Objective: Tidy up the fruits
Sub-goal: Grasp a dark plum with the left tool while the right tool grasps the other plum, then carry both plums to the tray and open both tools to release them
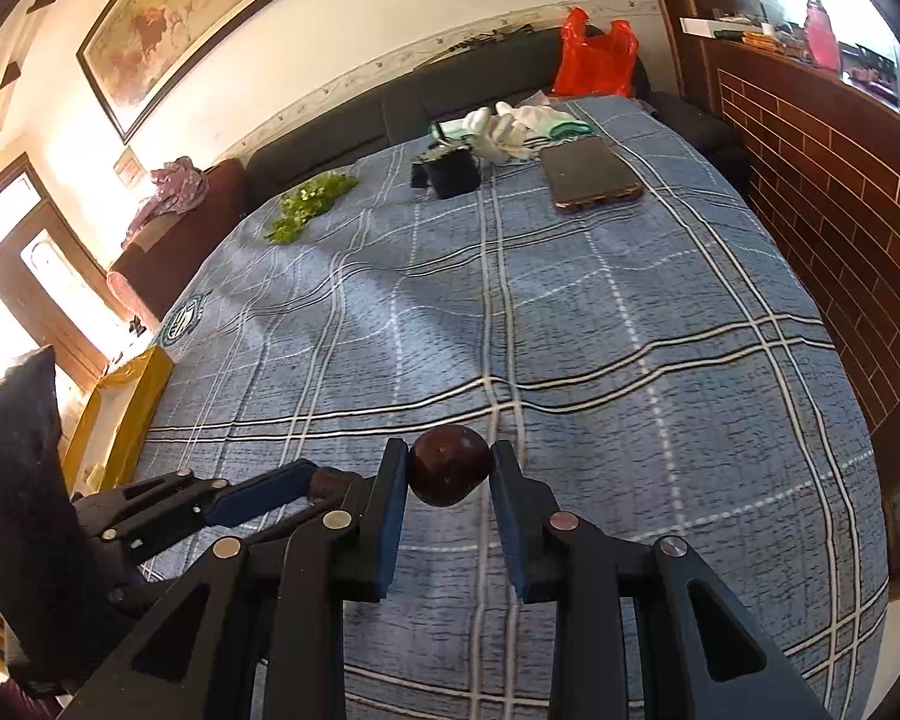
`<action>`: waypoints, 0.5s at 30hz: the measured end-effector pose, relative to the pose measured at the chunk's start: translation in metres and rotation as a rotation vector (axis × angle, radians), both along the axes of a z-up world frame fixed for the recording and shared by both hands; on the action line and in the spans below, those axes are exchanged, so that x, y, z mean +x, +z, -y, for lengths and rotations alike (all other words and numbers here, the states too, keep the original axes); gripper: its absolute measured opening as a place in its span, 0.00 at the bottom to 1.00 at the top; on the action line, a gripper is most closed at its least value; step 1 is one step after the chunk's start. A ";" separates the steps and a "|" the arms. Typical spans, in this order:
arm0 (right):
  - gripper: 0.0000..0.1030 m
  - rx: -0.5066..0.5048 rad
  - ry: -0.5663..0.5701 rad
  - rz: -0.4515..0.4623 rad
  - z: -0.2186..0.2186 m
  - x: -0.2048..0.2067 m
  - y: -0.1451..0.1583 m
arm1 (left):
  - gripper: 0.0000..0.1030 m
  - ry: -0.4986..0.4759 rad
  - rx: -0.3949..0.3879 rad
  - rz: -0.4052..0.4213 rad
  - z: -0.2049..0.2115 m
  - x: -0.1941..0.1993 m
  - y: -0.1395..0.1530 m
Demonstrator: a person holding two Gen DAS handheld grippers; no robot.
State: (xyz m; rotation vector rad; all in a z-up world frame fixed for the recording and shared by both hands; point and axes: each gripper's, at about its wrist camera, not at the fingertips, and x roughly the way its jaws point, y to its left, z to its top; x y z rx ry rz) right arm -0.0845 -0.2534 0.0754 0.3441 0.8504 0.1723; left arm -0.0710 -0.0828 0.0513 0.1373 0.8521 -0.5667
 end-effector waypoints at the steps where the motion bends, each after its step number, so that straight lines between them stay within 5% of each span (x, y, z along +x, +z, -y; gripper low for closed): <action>1: 0.29 -0.004 0.009 0.003 -0.006 0.001 0.002 | 0.26 0.029 -0.015 0.001 -0.013 -0.002 0.005; 7: 0.30 -0.007 0.119 0.024 -0.063 0.013 0.019 | 0.26 0.256 -0.055 0.036 -0.114 -0.009 0.038; 15: 0.30 -0.015 0.385 0.042 -0.203 0.031 0.033 | 0.27 0.616 0.027 0.125 -0.262 -0.029 0.060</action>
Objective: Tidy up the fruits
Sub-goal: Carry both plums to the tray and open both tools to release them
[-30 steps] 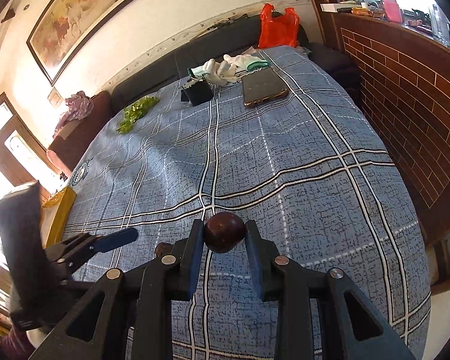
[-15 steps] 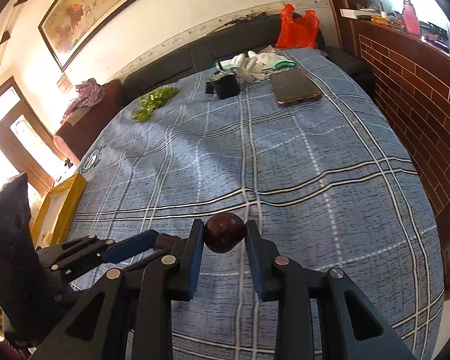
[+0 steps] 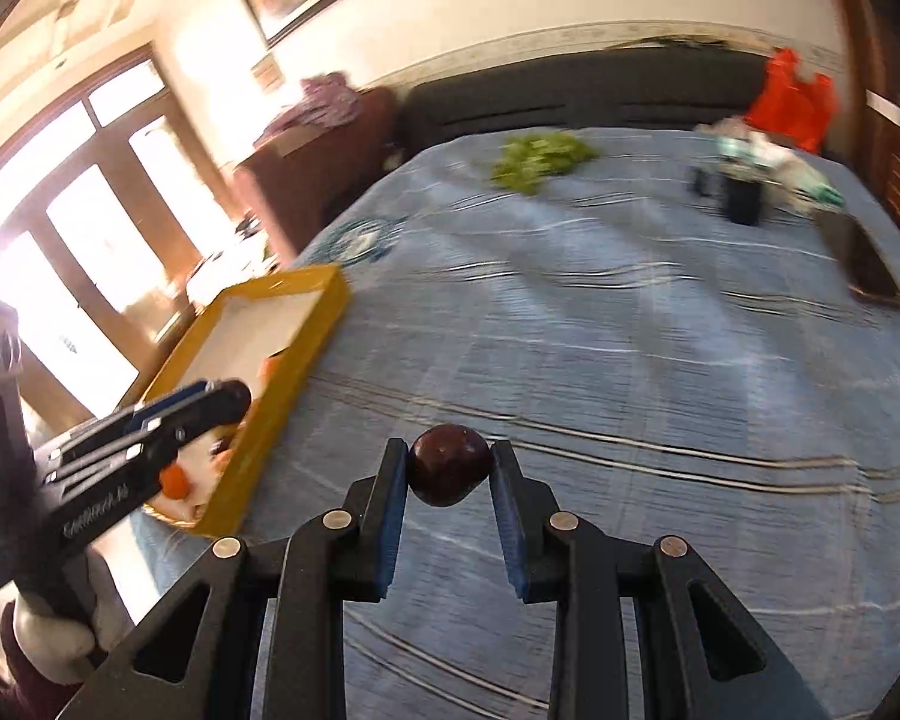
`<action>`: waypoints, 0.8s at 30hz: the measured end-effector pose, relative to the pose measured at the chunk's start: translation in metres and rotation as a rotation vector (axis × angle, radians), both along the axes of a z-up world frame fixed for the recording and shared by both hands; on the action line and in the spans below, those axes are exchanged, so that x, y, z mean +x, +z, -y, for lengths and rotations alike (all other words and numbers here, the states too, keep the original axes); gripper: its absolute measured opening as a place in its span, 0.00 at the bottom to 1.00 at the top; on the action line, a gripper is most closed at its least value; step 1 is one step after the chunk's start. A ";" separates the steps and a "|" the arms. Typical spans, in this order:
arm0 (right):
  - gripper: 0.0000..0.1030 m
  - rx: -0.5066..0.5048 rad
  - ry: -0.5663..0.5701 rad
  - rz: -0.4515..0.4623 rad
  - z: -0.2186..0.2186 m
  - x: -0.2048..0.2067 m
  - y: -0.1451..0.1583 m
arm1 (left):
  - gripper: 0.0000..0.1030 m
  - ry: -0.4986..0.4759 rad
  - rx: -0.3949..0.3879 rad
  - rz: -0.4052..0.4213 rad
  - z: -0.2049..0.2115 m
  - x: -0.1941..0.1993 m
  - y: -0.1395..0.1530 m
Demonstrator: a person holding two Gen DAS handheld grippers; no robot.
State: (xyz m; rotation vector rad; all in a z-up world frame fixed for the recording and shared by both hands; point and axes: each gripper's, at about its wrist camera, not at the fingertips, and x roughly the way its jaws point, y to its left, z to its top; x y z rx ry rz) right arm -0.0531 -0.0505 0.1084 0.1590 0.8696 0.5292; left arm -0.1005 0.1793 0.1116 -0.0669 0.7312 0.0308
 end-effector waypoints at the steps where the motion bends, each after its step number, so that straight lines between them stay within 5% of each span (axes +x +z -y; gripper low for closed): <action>1: 0.30 -0.003 0.042 -0.004 -0.024 0.001 0.000 | 0.27 0.048 0.012 0.004 -0.018 -0.003 0.001; 9: 0.30 -0.004 0.237 -0.021 -0.151 0.008 -0.004 | 0.27 0.267 0.041 -0.004 -0.110 -0.017 -0.008; 24: 0.31 -0.069 0.318 -0.047 -0.267 0.052 -0.023 | 0.27 0.367 -0.014 -0.063 -0.162 -0.010 -0.040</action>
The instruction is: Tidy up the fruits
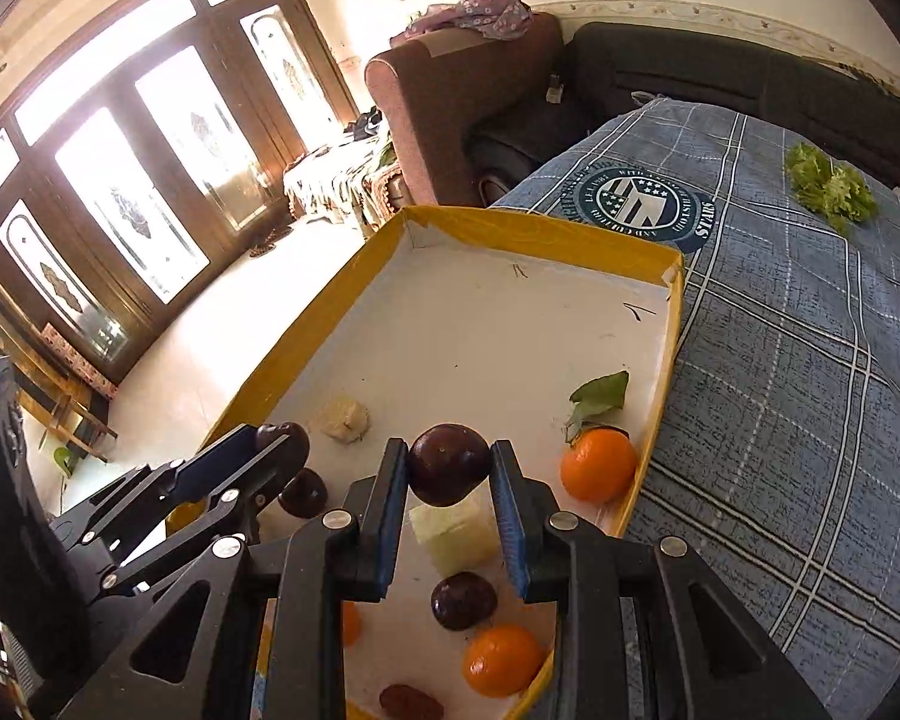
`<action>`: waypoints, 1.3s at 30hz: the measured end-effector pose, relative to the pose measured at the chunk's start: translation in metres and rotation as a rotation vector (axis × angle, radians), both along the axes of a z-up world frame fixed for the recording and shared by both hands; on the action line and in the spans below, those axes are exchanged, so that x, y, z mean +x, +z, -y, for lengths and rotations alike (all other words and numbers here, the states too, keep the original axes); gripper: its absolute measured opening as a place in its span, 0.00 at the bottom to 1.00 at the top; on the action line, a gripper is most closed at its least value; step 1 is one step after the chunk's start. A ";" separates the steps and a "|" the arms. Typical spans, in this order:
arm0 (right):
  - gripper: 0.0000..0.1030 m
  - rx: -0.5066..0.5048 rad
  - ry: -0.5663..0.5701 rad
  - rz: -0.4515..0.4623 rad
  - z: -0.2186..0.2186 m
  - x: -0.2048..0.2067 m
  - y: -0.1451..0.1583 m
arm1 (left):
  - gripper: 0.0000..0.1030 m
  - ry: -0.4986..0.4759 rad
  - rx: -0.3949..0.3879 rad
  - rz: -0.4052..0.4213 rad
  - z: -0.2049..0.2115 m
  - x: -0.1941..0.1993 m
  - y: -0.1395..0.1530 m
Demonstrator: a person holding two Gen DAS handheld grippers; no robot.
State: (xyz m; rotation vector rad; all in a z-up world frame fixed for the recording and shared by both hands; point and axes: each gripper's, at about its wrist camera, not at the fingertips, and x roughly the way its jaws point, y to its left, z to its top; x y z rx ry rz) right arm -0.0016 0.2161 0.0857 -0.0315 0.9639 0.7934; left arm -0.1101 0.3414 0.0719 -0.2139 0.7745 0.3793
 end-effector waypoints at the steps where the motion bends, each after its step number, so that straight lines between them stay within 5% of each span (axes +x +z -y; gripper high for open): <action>1: 0.31 -0.010 0.001 -0.003 -0.004 0.003 -0.003 | 0.28 0.004 -0.005 -0.004 -0.001 0.000 -0.002; 3: 0.31 -0.029 0.003 -0.009 -0.010 0.009 -0.010 | 0.29 0.003 -0.016 -0.009 -0.002 0.002 -0.004; 5: 0.31 -0.043 0.006 -0.019 -0.016 0.012 -0.014 | 0.44 0.010 -0.011 -0.008 -0.002 0.001 -0.004; 11: 0.32 -0.047 0.000 -0.042 -0.020 0.020 -0.022 | 0.64 0.064 0.021 -0.002 -0.005 -0.007 0.003; 17: 0.49 -0.026 -0.020 -0.037 -0.012 0.018 -0.015 | 0.77 0.118 0.055 0.027 -0.006 -0.018 0.015; 24: 0.51 -0.014 -0.058 -0.010 0.014 -0.001 -0.001 | 0.79 0.090 0.070 0.041 0.012 -0.023 0.021; 29: 0.63 -0.020 -0.105 0.043 0.049 -0.024 0.007 | 0.80 0.052 0.062 0.051 0.031 -0.027 0.025; 39: 0.64 -0.028 -0.204 0.061 0.112 -0.053 -0.001 | 0.80 -0.038 0.083 0.045 0.078 -0.035 0.027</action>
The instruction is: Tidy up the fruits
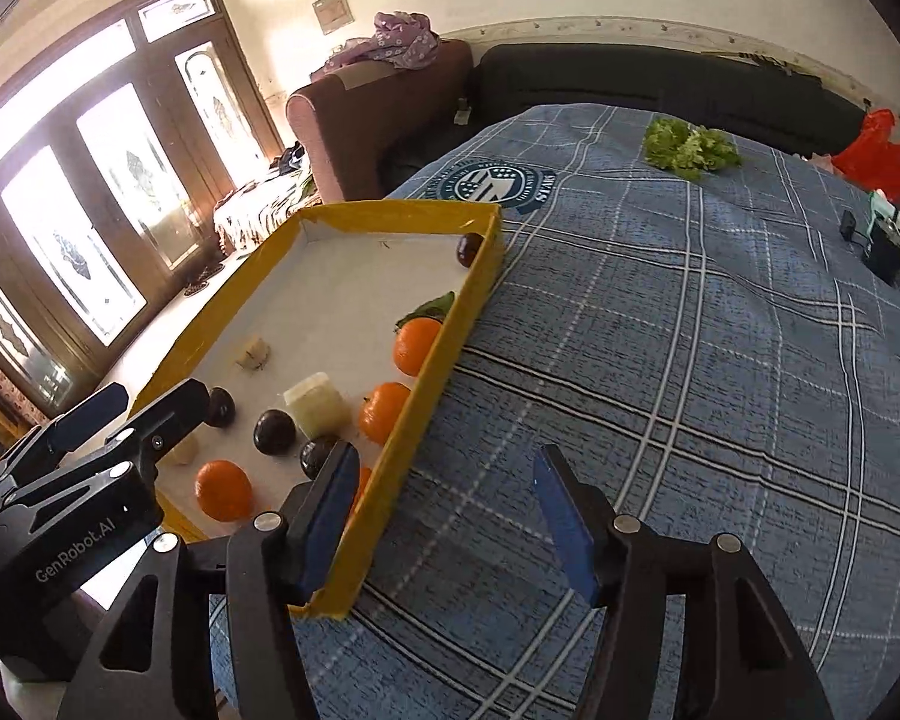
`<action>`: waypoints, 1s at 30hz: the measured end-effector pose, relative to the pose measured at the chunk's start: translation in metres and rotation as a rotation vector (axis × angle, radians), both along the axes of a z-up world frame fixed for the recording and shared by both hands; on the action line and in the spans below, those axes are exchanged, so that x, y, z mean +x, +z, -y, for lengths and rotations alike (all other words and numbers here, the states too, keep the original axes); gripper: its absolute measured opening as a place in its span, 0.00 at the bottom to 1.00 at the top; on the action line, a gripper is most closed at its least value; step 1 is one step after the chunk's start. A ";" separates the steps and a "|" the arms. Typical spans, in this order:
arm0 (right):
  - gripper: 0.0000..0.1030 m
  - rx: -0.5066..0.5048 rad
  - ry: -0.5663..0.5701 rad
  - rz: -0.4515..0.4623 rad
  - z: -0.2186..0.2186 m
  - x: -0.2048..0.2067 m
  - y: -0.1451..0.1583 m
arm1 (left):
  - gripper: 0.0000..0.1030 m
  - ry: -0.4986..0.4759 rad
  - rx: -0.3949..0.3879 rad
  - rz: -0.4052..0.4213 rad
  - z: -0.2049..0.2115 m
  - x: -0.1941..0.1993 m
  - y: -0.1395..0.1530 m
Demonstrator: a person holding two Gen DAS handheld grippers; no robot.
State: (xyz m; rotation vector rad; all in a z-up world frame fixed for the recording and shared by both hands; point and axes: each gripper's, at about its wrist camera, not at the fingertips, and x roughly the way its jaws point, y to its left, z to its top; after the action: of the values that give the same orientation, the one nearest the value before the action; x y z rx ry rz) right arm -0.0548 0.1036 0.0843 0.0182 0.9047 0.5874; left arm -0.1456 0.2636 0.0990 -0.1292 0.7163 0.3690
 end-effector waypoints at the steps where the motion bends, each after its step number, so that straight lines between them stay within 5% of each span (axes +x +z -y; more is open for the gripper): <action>1: 0.64 0.005 -0.009 -0.006 0.005 -0.001 -0.001 | 0.80 -0.009 0.003 -0.001 0.004 -0.001 0.001; 12: 0.66 0.045 -0.061 -0.009 0.043 -0.014 -0.001 | 0.80 -0.062 0.009 -0.030 0.025 -0.003 -0.005; 21: 0.66 0.057 -0.099 -0.016 0.064 -0.015 -0.005 | 0.81 0.044 0.021 -0.161 -0.039 -0.009 -0.029; 25: 0.67 0.075 -0.096 -0.034 0.065 -0.011 -0.010 | 0.81 -0.017 0.062 -0.215 -0.029 -0.006 -0.040; 30: 0.67 0.074 -0.074 -0.047 0.058 -0.011 -0.015 | 0.81 -0.047 0.209 -0.320 -0.007 0.023 -0.065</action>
State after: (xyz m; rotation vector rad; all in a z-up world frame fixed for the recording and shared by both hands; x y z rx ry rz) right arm -0.0653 0.0454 0.0692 0.1319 0.9238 0.5527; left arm -0.1230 0.2701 0.0344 0.1476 0.9891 0.4221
